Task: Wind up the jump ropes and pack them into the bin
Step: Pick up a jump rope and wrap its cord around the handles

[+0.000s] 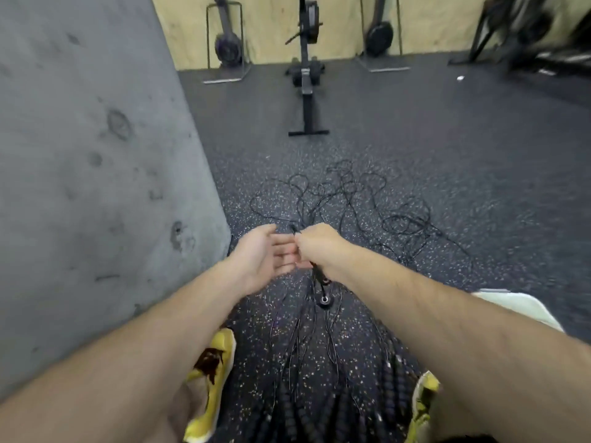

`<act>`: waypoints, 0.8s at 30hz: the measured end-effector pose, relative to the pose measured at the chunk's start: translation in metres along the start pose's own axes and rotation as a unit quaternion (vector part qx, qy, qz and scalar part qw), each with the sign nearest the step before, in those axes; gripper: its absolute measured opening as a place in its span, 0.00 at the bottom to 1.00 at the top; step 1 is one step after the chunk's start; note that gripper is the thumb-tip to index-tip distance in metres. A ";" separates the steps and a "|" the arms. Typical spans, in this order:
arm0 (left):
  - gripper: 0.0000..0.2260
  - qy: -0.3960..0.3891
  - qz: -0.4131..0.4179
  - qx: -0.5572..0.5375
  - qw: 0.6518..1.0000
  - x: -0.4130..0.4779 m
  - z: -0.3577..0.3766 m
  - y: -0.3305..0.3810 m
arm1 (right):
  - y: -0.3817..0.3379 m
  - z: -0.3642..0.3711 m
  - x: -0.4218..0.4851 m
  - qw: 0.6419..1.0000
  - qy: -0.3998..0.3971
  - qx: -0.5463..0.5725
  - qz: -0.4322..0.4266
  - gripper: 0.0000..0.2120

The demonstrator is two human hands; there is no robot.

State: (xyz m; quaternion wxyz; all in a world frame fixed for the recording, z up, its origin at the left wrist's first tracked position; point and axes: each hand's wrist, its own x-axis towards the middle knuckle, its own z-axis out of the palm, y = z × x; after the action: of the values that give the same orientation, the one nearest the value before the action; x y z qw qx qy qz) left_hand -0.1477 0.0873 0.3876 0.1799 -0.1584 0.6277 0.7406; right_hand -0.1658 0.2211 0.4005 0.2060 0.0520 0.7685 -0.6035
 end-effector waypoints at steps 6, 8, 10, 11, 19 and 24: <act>0.12 0.041 0.012 0.009 0.999 0.044 0.023 0.035 | -0.011 -0.024 0.022 0.990 -0.044 -0.134 0.012 0.12; 0.10 0.039 0.014 0.027 0.999 0.051 0.024 0.028 | -0.006 -0.032 0.030 0.984 -0.040 -0.173 0.033 0.11; 0.09 0.020 0.026 0.100 0.994 0.053 0.029 0.026 | -0.007 -0.041 0.039 0.989 -0.010 -0.140 0.046 0.10; 0.09 0.007 0.031 0.134 0.990 0.052 0.033 0.027 | -0.011 -0.043 0.042 0.996 0.002 -0.068 0.053 0.09; 0.09 -0.031 0.066 0.233 0.970 0.055 0.041 0.033 | -0.020 -0.044 0.046 0.973 0.056 0.226 0.010 0.10; 0.11 -0.057 0.084 0.221 0.970 0.049 0.034 0.037 | -0.028 -0.051 0.045 0.991 0.041 0.096 -0.084 0.12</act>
State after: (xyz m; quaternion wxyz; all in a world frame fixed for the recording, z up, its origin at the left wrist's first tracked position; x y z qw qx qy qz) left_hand -0.2082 0.1183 0.4026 0.1833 -0.0189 0.7757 0.6036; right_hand -0.2286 0.2544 0.4182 0.1169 0.0309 0.7165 -0.6871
